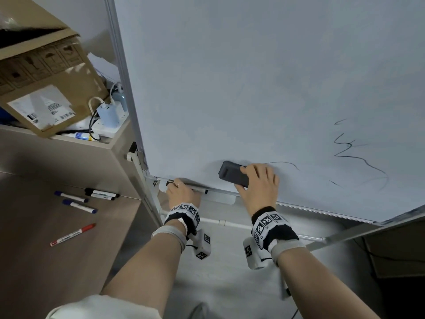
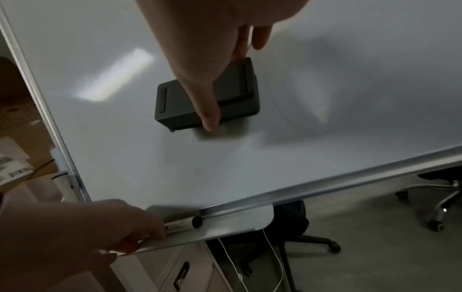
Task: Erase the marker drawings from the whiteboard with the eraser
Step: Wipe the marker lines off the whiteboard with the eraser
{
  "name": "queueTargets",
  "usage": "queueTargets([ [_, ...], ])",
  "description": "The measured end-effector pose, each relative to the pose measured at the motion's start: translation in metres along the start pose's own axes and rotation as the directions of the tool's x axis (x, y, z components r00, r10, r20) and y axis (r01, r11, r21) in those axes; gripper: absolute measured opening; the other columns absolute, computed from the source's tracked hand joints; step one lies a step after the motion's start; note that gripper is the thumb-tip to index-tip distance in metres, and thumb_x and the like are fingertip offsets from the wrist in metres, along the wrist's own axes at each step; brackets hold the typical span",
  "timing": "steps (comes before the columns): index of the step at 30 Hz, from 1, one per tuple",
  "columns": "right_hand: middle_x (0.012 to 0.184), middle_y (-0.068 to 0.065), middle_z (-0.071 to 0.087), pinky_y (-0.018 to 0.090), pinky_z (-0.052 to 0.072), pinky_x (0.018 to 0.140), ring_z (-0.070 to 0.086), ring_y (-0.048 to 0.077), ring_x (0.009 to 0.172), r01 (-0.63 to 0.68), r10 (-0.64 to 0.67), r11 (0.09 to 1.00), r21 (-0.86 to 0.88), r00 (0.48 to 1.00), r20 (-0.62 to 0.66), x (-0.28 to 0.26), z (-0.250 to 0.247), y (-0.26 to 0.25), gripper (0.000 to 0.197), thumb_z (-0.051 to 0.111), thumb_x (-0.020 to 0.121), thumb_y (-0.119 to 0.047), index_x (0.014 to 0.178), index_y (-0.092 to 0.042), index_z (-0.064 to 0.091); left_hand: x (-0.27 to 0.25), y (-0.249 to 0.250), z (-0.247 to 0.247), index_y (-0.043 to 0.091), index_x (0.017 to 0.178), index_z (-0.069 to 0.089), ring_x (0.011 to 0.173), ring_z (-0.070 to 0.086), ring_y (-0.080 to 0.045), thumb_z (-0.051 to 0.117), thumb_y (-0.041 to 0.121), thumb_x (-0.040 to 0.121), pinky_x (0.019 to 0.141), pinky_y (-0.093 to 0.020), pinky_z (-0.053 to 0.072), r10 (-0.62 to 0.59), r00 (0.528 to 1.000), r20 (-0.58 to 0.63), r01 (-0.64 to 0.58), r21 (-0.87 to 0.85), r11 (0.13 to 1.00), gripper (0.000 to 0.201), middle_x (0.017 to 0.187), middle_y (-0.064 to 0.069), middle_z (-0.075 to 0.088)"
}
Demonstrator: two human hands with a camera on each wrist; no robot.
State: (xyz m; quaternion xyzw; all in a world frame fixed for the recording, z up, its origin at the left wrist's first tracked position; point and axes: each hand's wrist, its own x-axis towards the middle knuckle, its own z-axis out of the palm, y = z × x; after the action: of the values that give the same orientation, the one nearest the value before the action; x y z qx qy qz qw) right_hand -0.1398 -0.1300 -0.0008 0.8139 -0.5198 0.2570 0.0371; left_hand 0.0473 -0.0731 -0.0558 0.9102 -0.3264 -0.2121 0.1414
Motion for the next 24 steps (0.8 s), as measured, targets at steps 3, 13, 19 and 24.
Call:
queueTargets([
  [3, 0.106, 0.0, 0.062, 0.038, 0.032, 0.08, 0.049, 0.027, 0.096, -0.001, 0.004, 1.0, 0.023, 0.993, -0.119, 0.007, -0.011, -0.001, 0.041, 0.086, 0.072, -0.033, 0.106, -0.024, 0.065, 0.002, -0.002, 0.007, -0.004, 0.145, 0.027, 0.13, 0.038, -0.034, 0.058, 0.03, 0.091, 0.112, -0.04, 0.031, -0.019, 1.0, -0.01, 0.02, 0.062, 0.998, 0.071, 0.141, -0.018, 0.039],
  [13, 0.106, 0.0, 0.061, 0.039, 0.036, 0.082, 0.05, 0.028, 0.097, -0.062, 0.063, 0.998, -0.033, 0.997, 0.044, -0.009, -0.008, 0.012, 0.047, 0.088, 0.069, -0.032, 0.107, -0.025, 0.062, 0.004, 0.002, 0.013, 0.001, 0.151, 0.023, 0.136, 0.034, -0.034, 0.044, 0.021, 0.094, 0.115, -0.041, 0.03, -0.035, 0.999, 0.013, 0.032, 0.186, 0.982, 0.063, 0.148, -0.017, 0.033],
  [19, 0.108, 0.004, 0.062, 0.04, 0.035, 0.081, 0.05, 0.03, 0.096, -0.052, 0.06, 0.998, 0.036, 0.957, -0.283, 0.023, -0.031, 0.009, 0.037, 0.082, 0.073, -0.029, 0.104, -0.021, 0.064, -0.002, 0.006, 0.016, 0.002, 0.15, 0.024, 0.139, 0.031, -0.035, 0.042, 0.018, 0.094, 0.116, -0.042, 0.029, -0.029, 1.0, 0.006, 0.027, 0.201, 0.979, 0.061, 0.151, -0.018, 0.03],
  [24, 0.105, -0.001, 0.061, 0.041, 0.033, 0.089, 0.052, 0.028, 0.099, -0.102, 0.102, 0.994, -0.025, 0.995, 0.014, 0.0, -0.008, 0.017, 0.046, 0.089, 0.067, -0.033, 0.103, -0.026, 0.062, -0.004, 0.006, 0.016, 0.004, 0.146, 0.03, 0.133, 0.036, -0.032, 0.046, 0.017, 0.09, 0.109, -0.039, 0.035, -0.019, 1.0, -0.012, 0.021, 0.193, 0.981, 0.059, 0.143, -0.015, 0.037],
])
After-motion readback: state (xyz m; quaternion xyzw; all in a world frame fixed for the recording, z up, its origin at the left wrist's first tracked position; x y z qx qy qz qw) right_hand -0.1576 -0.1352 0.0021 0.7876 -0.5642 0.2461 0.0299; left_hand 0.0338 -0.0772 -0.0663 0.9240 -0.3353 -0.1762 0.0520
